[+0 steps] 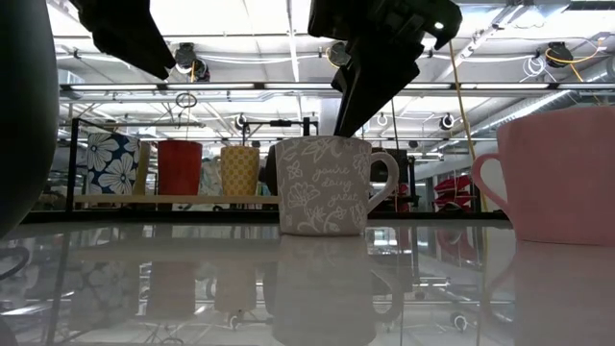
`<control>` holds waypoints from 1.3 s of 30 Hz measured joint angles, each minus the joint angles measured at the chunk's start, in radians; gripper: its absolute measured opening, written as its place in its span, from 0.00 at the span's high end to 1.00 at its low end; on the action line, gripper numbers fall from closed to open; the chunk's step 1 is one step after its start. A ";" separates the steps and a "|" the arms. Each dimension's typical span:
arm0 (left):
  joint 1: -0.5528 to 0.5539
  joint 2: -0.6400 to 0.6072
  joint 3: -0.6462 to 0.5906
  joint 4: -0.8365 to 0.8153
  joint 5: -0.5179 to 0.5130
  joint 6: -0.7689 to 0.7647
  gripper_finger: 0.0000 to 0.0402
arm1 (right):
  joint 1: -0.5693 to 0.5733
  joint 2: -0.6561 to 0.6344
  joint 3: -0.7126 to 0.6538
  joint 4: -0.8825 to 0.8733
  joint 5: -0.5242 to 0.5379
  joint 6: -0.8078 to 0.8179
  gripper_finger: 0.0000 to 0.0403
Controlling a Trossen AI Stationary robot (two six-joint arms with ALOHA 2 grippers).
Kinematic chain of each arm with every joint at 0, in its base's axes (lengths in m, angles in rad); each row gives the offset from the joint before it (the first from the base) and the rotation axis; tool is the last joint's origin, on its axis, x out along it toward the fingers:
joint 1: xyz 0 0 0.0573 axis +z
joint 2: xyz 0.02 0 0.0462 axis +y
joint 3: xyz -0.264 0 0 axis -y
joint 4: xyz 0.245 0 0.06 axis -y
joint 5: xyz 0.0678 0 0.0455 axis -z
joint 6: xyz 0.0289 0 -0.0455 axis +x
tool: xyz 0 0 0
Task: Place coffee mugs
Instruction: Put the gray patterned mug on the shelf
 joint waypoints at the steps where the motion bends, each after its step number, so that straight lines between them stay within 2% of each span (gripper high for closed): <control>1: 0.000 0.000 0.000 0.001 0.000 0.000 0.29 | 0.000 0.000 0.000 0.000 -0.001 0.000 0.80; 7: 0.000 0.000 0.000 0.037 0.000 0.017 0.29 | 0.000 0.000 -0.005 0.008 -0.002 -0.035 0.85; 11: 0.000 0.000 0.000 0.068 0.000 0.041 0.29 | -0.003 0.000 -0.042 0.049 -0.048 -0.052 0.87; 20: 0.000 0.000 0.000 0.069 0.000 0.041 0.29 | -0.026 0.000 -0.063 0.049 -0.055 -0.075 0.89; 26: 0.000 0.000 0.000 0.071 0.000 0.048 0.29 | -0.025 -0.001 -0.063 0.050 -0.041 -0.176 0.98; 32: 0.000 0.000 0.000 0.093 0.000 0.068 0.29 | -0.015 -0.002 -0.064 0.064 -0.033 -0.260 0.99; 39: -0.002 0.016 0.000 0.169 0.000 0.185 0.29 | 0.029 0.001 -0.065 0.105 0.004 -0.418 0.99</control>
